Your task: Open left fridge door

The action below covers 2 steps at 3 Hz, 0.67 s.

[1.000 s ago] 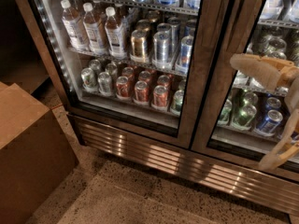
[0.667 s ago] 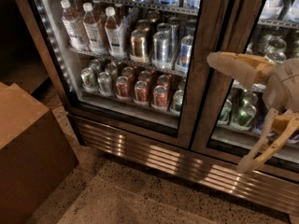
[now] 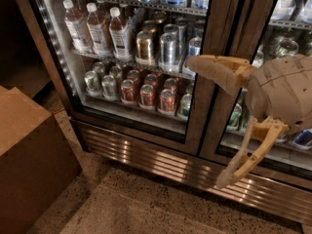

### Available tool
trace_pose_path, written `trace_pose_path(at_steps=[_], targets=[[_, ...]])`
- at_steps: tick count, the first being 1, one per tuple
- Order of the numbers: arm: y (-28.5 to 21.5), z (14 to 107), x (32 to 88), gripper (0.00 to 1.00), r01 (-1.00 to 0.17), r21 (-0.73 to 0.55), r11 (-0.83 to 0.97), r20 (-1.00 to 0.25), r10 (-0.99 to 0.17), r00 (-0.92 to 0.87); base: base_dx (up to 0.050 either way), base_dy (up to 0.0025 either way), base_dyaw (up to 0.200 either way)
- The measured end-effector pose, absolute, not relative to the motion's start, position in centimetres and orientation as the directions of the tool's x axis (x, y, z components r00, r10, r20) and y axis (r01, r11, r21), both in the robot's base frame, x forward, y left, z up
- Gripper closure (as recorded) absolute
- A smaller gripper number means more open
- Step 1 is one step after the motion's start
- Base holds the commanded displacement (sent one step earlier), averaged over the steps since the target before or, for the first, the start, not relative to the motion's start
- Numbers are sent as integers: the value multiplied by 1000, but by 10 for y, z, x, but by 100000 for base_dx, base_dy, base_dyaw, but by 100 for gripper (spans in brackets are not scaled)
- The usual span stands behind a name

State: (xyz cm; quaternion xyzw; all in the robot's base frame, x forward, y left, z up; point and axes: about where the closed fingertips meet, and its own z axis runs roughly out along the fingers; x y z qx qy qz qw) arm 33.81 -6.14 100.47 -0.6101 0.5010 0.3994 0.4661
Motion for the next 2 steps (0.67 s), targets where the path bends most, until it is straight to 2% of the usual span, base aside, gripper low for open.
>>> trace_pose_path(at_steps=[1,2], targets=[[-63,1007,339,0,-983,-182,-39,-965,-185,186,0,0,0],[-68,1007,341,0,-977,-211,20,-975,-78,209,0,0,0]])
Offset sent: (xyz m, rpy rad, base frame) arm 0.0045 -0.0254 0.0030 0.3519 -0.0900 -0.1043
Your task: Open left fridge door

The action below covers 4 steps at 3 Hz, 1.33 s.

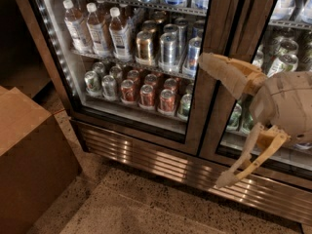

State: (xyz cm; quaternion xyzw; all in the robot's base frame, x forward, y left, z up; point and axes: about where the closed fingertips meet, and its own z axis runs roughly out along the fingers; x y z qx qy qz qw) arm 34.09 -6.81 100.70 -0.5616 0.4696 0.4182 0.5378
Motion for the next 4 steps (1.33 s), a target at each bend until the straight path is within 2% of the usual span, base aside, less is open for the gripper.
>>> trace_pose_path(at_steps=[1,4], targets=[[-72,1010,340,0,-965,-253,74,-967,-52,250,0,0,0],[-73,1010,340,0,-964,-255,75,-967,-51,251,4949,1,-7]])
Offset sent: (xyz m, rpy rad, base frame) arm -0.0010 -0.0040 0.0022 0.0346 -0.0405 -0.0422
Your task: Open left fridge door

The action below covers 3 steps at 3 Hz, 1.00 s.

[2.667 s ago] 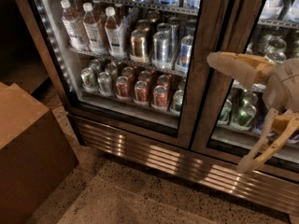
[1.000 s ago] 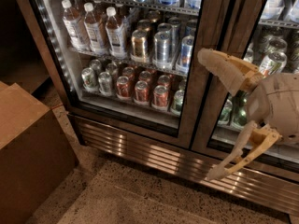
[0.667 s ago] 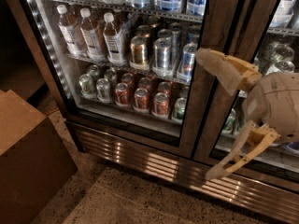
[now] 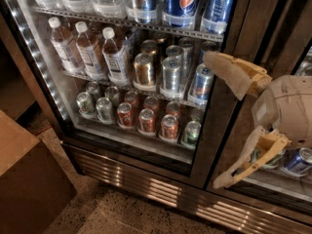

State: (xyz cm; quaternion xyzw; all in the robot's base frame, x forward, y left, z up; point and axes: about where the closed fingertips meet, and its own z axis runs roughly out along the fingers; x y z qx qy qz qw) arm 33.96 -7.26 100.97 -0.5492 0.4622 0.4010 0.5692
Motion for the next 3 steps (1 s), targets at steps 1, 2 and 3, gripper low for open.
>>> trace_pose_path(at_steps=[1,2,3], targets=[[-73,1010,340,0,-964,-254,75,-967,-51,251,3,-3,-19760],[-69,1011,342,0,-966,-247,69,-968,-51,244,0,0,0],[-70,1023,361,0,-971,-222,92,-974,-58,218,0,0,0]])
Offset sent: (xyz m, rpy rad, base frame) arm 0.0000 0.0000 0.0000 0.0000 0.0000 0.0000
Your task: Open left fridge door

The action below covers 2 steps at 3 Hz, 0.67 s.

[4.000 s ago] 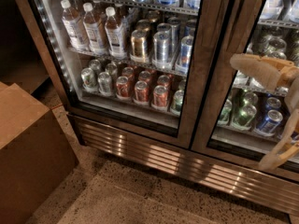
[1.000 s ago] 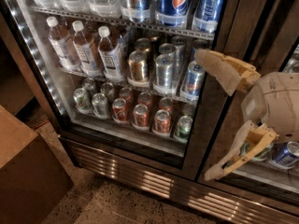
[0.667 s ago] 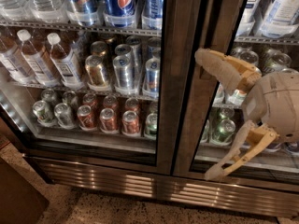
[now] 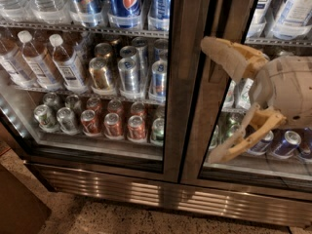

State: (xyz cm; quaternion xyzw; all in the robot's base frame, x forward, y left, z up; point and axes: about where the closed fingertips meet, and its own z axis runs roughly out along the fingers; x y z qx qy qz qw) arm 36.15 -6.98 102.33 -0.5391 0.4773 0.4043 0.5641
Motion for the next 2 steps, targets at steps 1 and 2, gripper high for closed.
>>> trace_pose_path(at_steps=[1,2], targets=[[-66,1045,391,0,-977,-174,120,-984,-68,167,0,0,0],[-66,1045,391,0,-977,-174,120,-984,-69,167,1,-1,19215]])
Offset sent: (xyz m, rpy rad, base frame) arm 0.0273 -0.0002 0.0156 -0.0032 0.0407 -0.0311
